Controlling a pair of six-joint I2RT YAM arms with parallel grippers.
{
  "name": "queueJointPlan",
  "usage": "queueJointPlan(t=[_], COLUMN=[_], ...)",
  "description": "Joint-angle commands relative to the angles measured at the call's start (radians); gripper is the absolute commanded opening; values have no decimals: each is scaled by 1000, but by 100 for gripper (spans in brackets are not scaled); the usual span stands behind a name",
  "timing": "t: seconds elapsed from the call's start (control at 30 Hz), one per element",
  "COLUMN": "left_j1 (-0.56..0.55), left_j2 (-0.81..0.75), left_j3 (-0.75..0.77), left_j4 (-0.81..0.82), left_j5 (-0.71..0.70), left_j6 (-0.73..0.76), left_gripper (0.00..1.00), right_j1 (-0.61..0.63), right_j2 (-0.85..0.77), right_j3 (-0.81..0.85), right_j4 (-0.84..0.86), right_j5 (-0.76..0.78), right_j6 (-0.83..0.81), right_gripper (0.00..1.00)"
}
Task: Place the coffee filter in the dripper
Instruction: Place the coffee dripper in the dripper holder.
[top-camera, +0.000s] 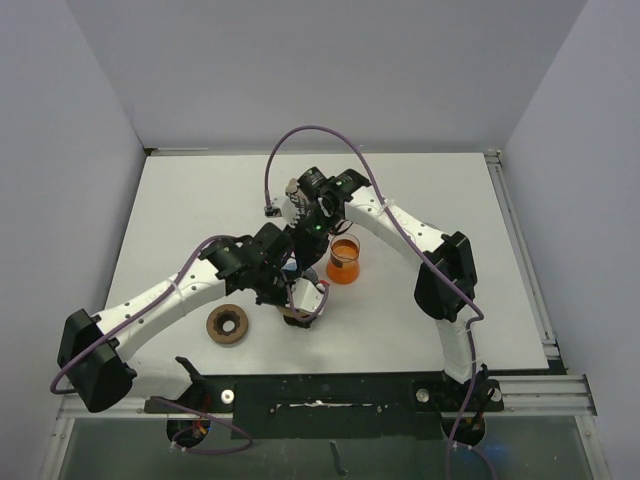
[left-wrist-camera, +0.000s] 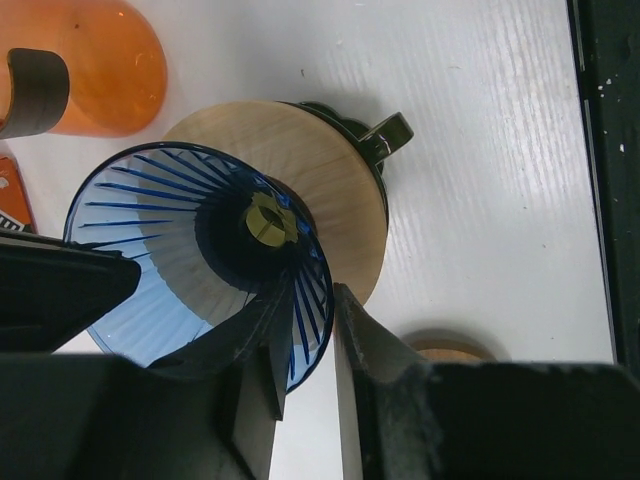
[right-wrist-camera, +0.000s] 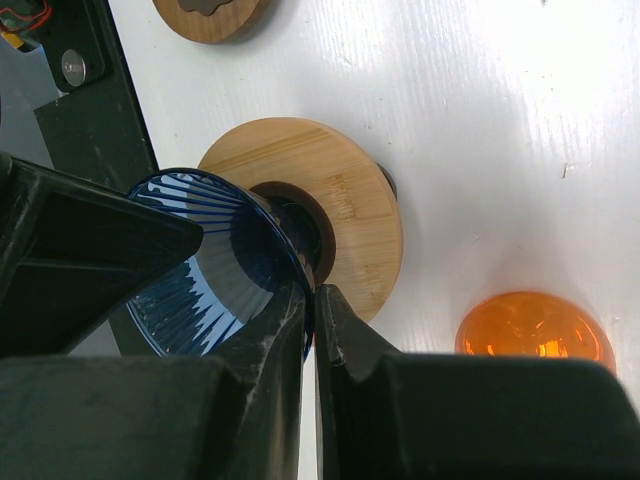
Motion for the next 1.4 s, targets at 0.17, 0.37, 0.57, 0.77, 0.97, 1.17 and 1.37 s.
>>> queueJointPlan(t=[0.17, 0.37, 0.57, 0.77, 0.97, 1.17, 1.37], left_j1=[11, 22, 24, 22, 21, 20, 20], left_j2=[-37, -54, -56, -54, -55, -51, -48], left_j3=[-23, -34, -49, -59, -88, -113, -136], left_j4=[52, 59, 66, 54, 50, 53, 70], left_j5=[-4, 10, 22, 39, 46, 51, 66], left_j6=[-13, -19, -21, -11, -4, -6, -18], left_gripper=[15, 14, 13, 10, 7, 2, 0], right_j1=[13, 13, 13, 22, 29, 36, 39], right_j2=[-22, -22, -19, -19, -30, -38, -45], right_j3=[31, 32, 35, 21, 3, -26, -54], right_j4=[-16, -19, -19, -11, 7, 20, 30], right_j5=[-3, 0, 2, 14, 37, 56, 82], right_j6=[-11, -15, -15, -15, -16, -29, -35], right_gripper=[12, 18, 18, 13, 8, 4, 3])
